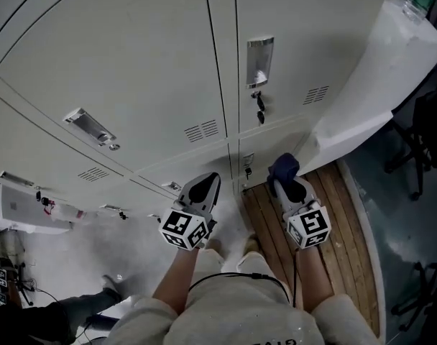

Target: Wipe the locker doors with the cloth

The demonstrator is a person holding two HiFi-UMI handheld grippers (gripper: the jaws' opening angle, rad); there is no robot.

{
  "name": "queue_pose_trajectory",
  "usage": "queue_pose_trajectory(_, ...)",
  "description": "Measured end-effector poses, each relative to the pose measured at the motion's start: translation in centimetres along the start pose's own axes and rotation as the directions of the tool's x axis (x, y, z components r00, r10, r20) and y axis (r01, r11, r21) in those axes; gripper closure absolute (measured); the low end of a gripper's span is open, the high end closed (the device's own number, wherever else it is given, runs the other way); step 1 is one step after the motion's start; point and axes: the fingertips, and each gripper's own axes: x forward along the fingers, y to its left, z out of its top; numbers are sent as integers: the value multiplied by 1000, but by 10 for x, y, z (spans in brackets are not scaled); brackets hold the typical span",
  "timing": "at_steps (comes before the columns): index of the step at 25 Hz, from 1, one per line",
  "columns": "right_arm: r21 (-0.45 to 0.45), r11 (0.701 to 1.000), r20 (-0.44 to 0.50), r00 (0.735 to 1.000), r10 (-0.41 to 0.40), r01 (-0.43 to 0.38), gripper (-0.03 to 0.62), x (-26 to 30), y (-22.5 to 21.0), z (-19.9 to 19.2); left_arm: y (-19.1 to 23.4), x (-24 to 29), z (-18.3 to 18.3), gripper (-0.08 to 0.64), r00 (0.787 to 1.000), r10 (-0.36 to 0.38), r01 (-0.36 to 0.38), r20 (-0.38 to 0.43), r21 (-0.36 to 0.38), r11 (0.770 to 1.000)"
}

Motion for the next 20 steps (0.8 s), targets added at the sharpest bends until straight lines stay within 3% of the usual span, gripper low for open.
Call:
queue_pose_trajectory(7, -14, 1000, 76, 997, 27, -26, 535, -9, 15, 48, -14, -2, 32, 561, 997, -72, 72, 13, 24, 997)
queue_pose_trajectory(20, -45, 999, 140, 990, 22, -16, 535, -25, 35, 94, 1, -28, 69, 561, 998, -39, 37, 42, 55, 998)
